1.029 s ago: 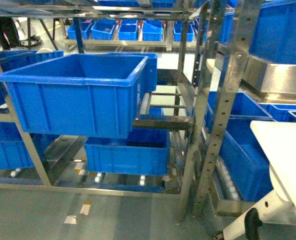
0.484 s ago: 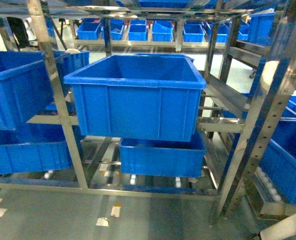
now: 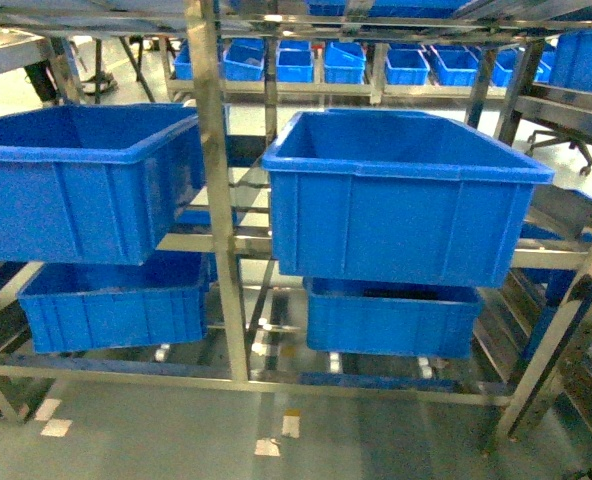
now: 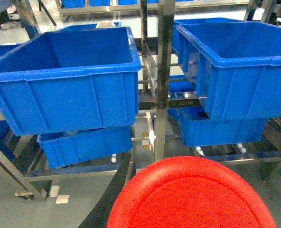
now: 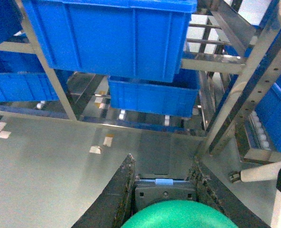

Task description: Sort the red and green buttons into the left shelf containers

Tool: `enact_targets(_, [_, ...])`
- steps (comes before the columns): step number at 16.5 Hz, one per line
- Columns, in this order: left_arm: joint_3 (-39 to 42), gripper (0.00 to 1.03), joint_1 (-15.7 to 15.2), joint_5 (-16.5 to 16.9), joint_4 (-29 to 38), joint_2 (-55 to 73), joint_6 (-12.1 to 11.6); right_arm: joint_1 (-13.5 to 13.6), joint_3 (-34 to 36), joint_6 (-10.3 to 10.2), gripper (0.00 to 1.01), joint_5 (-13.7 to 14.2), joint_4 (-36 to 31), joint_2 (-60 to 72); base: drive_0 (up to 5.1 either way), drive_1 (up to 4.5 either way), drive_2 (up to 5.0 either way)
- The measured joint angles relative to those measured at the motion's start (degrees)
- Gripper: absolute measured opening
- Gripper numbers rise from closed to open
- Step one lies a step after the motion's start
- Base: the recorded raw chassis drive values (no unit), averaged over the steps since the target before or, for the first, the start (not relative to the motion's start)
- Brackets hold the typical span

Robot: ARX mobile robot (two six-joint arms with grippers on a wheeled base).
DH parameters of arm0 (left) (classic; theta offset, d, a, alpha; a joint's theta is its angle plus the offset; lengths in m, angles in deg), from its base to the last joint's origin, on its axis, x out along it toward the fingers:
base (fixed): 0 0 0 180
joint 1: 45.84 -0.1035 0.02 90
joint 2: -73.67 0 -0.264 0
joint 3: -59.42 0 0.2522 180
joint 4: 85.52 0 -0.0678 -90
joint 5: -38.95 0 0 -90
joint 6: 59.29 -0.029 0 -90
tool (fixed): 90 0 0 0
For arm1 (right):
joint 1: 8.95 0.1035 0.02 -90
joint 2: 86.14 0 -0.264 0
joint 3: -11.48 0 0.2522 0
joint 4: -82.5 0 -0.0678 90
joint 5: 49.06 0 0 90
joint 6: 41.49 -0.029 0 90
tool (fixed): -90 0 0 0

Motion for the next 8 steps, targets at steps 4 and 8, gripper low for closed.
enact_targets(4, [0.0,0.26,0.04,0.02,0.11,0.0,0.0,0.0,0.0,0.0,0.29,0.0,-0.11,-0.02,-5.0,2.37,2.4])
enact_targets(8, [0.0,0.26,-0.02,0.0,0.22,-0.02,0.0,0.0,0.0,0.0,0.29,0.0,-0.26,-0.07,-5.0,2.37,2.4])
